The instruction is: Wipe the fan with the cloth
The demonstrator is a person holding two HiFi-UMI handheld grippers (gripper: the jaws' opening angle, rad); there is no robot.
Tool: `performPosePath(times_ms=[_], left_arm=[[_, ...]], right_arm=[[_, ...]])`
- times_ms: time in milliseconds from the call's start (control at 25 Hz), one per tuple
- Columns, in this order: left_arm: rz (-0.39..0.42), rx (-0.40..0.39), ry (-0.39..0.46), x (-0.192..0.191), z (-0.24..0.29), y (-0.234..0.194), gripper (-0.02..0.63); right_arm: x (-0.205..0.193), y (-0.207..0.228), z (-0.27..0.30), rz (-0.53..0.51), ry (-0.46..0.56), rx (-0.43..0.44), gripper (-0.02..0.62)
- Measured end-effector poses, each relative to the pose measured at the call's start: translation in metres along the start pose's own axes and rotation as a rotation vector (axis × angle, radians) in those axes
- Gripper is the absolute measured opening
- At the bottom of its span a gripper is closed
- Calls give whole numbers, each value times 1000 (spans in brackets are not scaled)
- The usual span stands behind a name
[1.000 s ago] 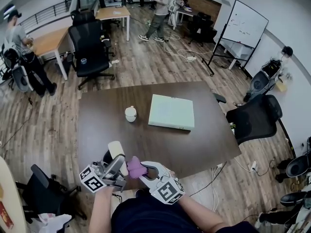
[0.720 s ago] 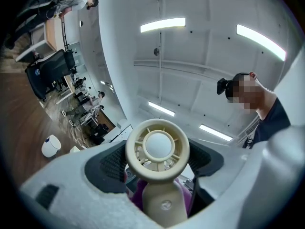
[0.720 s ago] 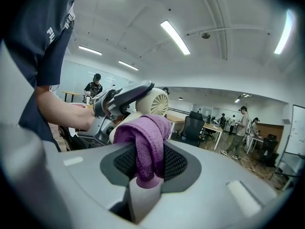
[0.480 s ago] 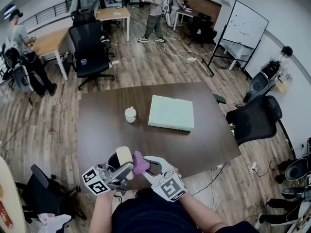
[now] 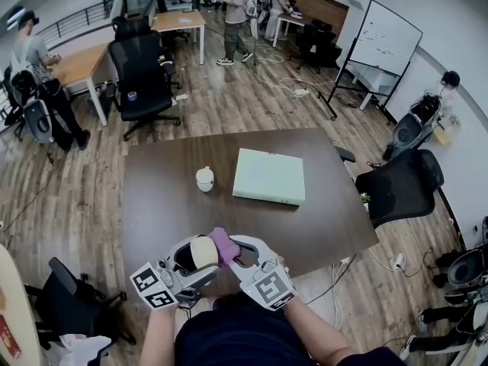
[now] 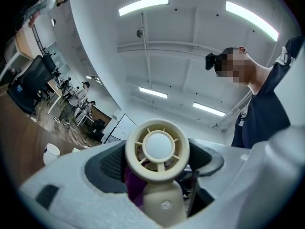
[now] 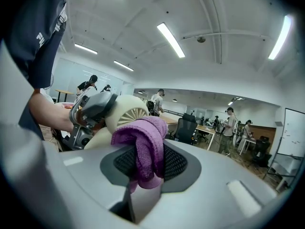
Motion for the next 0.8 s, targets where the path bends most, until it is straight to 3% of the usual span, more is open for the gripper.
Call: performPosePath(times_ms=[280, 600, 800], left_arm=[[6, -29, -28, -7, -1, 6, 380], [15, -7, -95, -23, 2, 1, 380], [-6, 3, -129, -29, 1, -3, 380]], right_arm=[[2, 5, -3, -21, -15, -21, 115], [4, 13, -11, -23, 9, -68, 115], [10, 15, -16, -105, -17, -101, 115]])
Point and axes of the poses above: the fingertips, and each gripper's own axes: z forward along the fingers, y to its right, x out of its top, the point moved 3 cm from there along -z, backward along the fingers, and after that the axes turned 14 degrees about x, right-handed, at the moved point
